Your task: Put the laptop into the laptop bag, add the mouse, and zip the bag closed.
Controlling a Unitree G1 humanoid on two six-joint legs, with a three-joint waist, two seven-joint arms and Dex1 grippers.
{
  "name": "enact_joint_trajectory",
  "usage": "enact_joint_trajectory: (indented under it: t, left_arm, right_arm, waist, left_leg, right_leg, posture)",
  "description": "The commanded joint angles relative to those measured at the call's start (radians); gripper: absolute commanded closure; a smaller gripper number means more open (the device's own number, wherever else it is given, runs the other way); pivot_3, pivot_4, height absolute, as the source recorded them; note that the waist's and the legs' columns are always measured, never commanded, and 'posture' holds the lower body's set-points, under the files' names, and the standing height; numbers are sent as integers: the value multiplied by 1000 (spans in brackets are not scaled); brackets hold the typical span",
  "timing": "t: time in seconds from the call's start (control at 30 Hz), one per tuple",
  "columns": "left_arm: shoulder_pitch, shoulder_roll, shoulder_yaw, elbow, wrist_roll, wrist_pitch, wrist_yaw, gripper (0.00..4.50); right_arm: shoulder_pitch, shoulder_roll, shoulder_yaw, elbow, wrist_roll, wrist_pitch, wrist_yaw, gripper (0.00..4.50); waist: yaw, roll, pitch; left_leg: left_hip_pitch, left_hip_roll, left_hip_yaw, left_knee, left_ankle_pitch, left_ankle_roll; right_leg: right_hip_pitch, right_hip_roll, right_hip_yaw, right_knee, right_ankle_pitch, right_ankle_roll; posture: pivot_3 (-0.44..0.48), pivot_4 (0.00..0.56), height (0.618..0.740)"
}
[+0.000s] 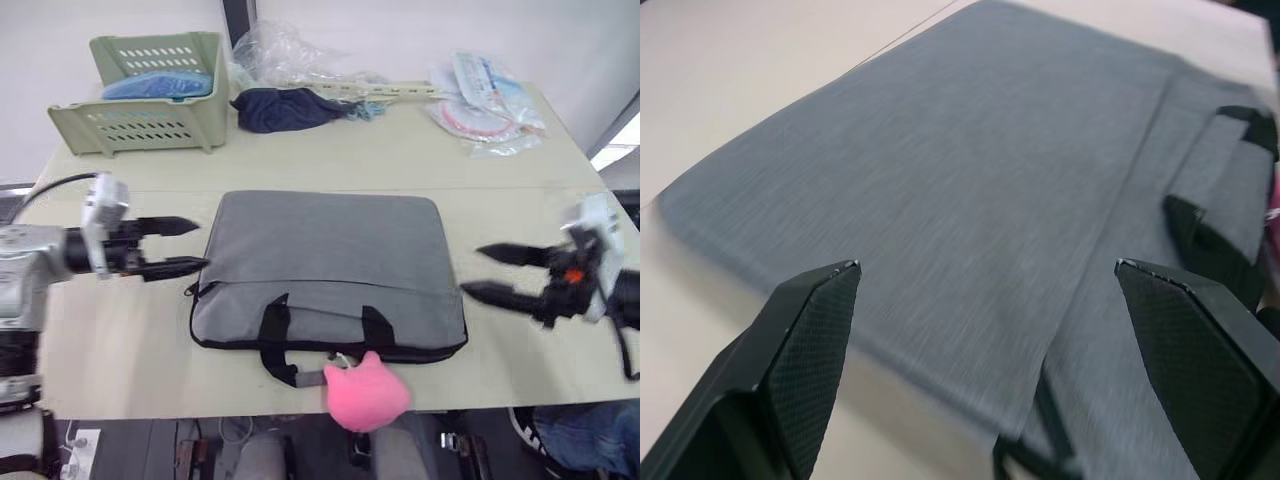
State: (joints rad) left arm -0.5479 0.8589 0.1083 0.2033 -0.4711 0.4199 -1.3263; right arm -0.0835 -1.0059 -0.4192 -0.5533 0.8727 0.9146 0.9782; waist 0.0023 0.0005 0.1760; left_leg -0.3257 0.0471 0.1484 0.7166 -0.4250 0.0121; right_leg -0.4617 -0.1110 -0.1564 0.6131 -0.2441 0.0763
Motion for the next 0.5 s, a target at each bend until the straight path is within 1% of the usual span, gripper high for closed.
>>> enact_joint_trajectory:
  t: [0.03, 0.07, 0.17, 0.23, 0.27, 0.3, 0.33, 0.37, 0.4, 0.43, 0.5]
  left_arm:
    - [-80, -97, -81, -63, 18, -87, -20, 125]
    - [-98, -130, -101, -67, 19, -108, -26, 125]
    - [-129, -180, -135, -61, 19, -115, -44, 868]
    - [-146, -217, -157, -54, 22, -115, -39, 1841]
    - [-160, -245, -183, -51, 32, -125, -37, 2401]
    - [-169, -265, -200, -49, 41, -133, -36, 2678]
    - [-179, -284, -213, -41, 52, -141, -31, 3400]
    - [-193, -310, -229, -30, 62, -145, -23, 3779]
    - [-208, -331, -245, -15, 78, -150, -13, 4260]
    - [-222, -353, -263, 7, 104, -173, -2, 4395]
    - [-258, -399, -292, 64, 149, -192, 38, 4395]
  right_arm:
    - [80, 23, 87, -185, -95, -186, 62, 0]
    - [100, 27, 120, -219, -129, -238, 76, 0]
    - [120, 54, 185, -258, -185, -328, 72, 0]
    - [139, 61, 235, -274, -231, -384, 80, 0]
    - [150, 61, 278, -271, -281, -439, 97, 0]
    - [158, 60, 308, -266, -318, -481, 108, 0]
    - [163, 58, 333, -256, -352, -522, 122, 0]
    - [159, 60, 365, -243, -386, -560, 129, 0]
    - [149, 61, 389, -235, -403, -578, 132, 0]
    - [139, 64, 413, -227, -415, -588, 133, 0]
    - [119, 69, 469, -209, -462, -631, 142, 0]
  waist:
    - [4, -1, 0]
    - [8, -1, 0]
    - [9, -2, 0]
    - [-1, -3, 0]
    - [-1, -3, 0]
    - [-1, -3, 0]
    - [-1, -3, 0]
    - [-1, -3, 0]
    - [1, -3, 0]
    - [2, -4, 0]
    - [4, -4, 0]
  left_leg:
    - [-1, 0, 0, 1, 0, 0]
    - [-1, -1, -1, 1, 0, 0]
    - [-3, -1, -1, 4, 0, 0]
    - [-2, -1, -1, 4, 0, 0]
    - [-1, -1, -2, 4, 0, 0]
    - [-1, -1, -2, 3, 0, 0]
    - [0, -1, -2, 4, 0, 1]
    - [0, -1, -2, 4, 0, 1]
    - [0, -1, -2, 4, 0, 1]
    - [1, -1, -2, 4, 0, 1]
    - [4, -1, -3, 4, 0, 1]
  right_leg:
    - [0, 0, 0, 0, 0, 0]
    - [0, 0, 0, 0, 0, 0]
    - [0, 0, 0, -1, 1, 1]
    - [0, 0, 0, -1, 1, 1]
    - [1, 0, 0, 0, 1, 1]
    - [2, 0, 0, 0, 1, 1]
    - [2, 0, 0, 0, 1, 1]
    - [3, 0, 0, 0, 1, 1]
    - [3, 0, 0, -1, 1, 1]
    - [5, 0, 0, -1, 1, 1]
    - [9, 0, -1, -3, 1, 1]
  posture:
    - [0, 150, 740]
    - [0, 150, 740]
    - [0, 150, 740]
    - [0, 150, 740]
    - [0, 150, 740]
    - [0, 150, 740]
    - [0, 150, 740]
    - [0, 150, 740]
    - [0, 150, 740]
    - [0, 150, 740]
    - [0, 150, 740]
